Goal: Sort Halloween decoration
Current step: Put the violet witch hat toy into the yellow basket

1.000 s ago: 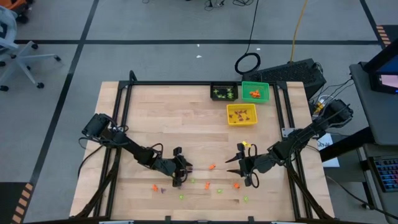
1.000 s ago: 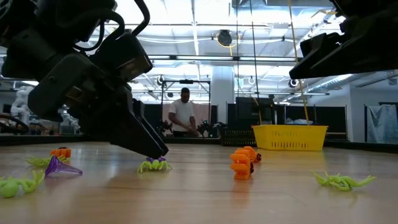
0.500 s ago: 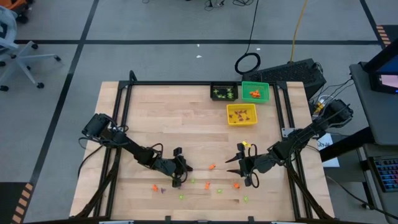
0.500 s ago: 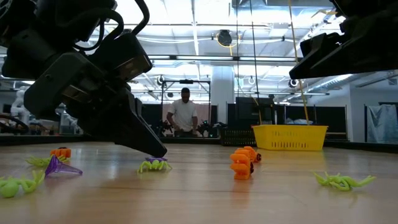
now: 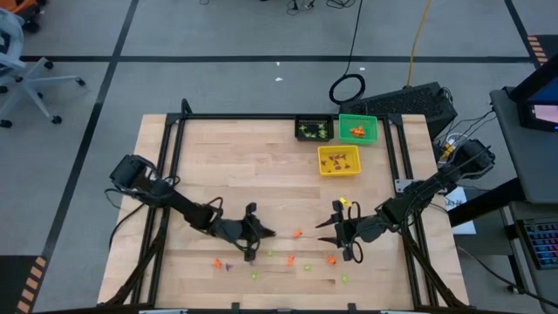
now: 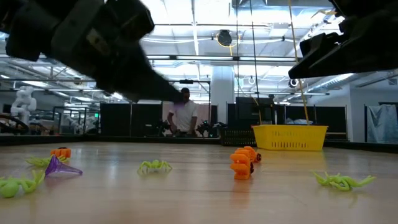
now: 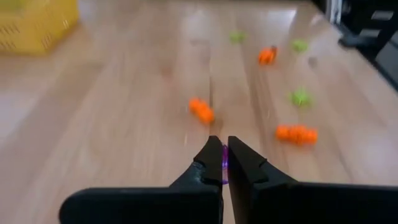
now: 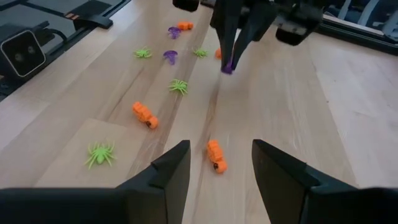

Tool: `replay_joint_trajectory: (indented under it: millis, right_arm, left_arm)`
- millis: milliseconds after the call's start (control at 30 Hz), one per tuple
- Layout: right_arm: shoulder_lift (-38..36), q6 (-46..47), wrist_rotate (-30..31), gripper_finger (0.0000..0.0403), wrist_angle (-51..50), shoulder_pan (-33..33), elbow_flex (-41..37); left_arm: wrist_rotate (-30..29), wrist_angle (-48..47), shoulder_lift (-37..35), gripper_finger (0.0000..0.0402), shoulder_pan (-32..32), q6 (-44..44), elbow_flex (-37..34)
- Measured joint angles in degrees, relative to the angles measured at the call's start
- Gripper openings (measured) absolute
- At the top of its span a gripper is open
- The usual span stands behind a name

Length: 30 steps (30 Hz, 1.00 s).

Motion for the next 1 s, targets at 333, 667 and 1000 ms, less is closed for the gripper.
replay_joint_trajectory:
  millis: [333,667,1000]
  right_arm:
    - [0.0,0.4,0.0,0.0157,0.8,-0.6,0.0]
    - [0.0,0.4,0.0,0.0157,1.8,-0.6,0.0]
    - [0.0,0.3,0.0,0.0157,1.8,-0.6,0.0]
  left_arm:
    - [-2.2,8.4,-5.6,0.0002,0.1,9.0,0.1]
    - [-2.3,8.0,-9.9,0.0002,0.2,9.3,0.2]
    - [-2.0,8.0,-10.8,0.0002,0.2,11.9,0.2]
